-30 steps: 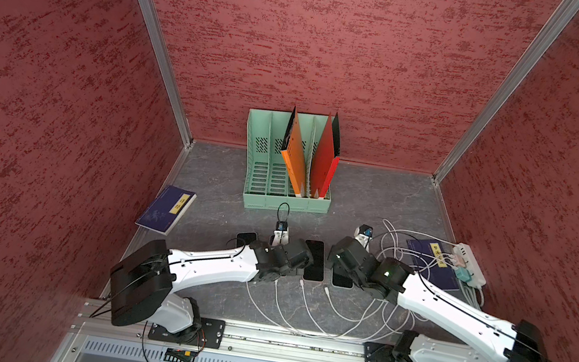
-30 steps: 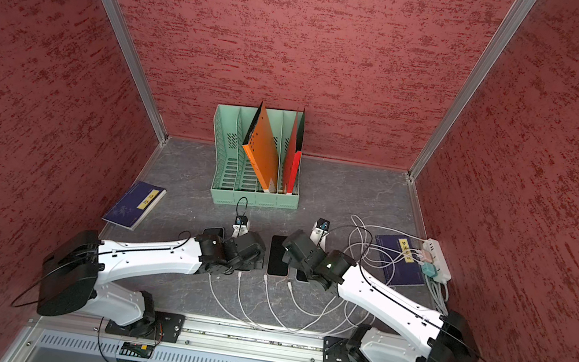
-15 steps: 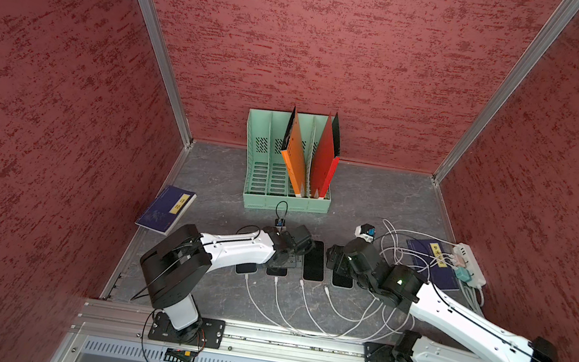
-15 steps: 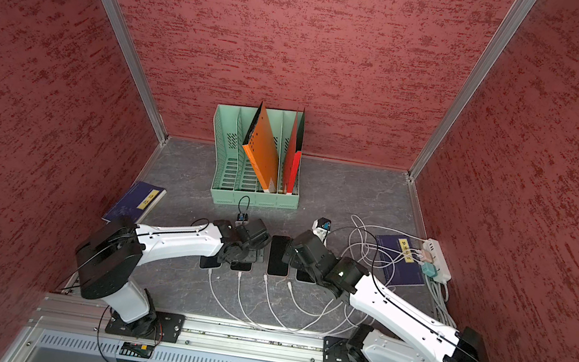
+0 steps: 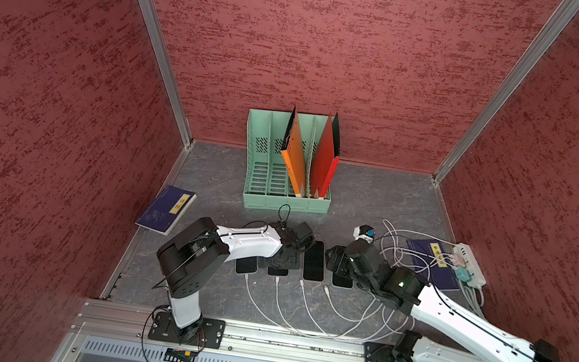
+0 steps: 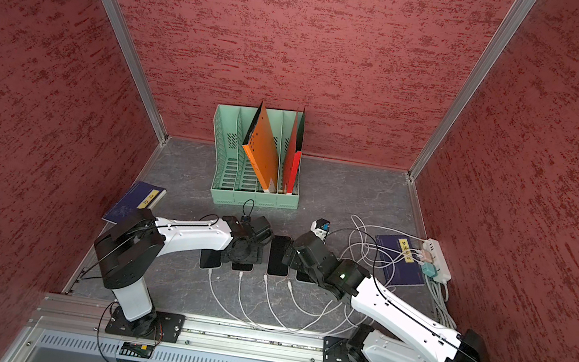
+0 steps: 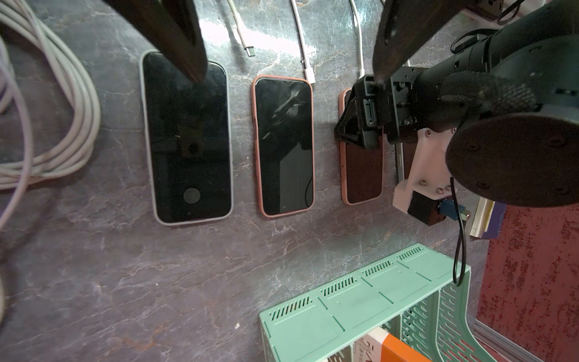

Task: Unplug the charging cable from the phone
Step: Pick up the phone at the center of the board.

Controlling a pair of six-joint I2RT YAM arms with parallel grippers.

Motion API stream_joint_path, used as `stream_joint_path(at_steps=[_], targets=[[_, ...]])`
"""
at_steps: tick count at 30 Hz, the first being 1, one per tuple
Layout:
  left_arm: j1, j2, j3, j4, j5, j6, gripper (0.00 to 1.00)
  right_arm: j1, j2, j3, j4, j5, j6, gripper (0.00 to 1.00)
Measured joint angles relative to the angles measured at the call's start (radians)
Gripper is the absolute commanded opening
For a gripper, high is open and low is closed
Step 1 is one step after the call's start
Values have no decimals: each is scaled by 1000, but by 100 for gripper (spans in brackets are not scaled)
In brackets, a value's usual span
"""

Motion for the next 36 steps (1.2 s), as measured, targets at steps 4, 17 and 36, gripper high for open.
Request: stream_joint_path(at_steps=[4,17,36], targets=[[1,0,3,-1,5,4,41,0,0,-47,61,-39,15,83],[-25,-97,-93,103,1,12,0,155,70,-174,393,-144,-59,91],[-122,-406,-243,286,-133,-101,0,238,236,-335,853,-263,-212,74]])
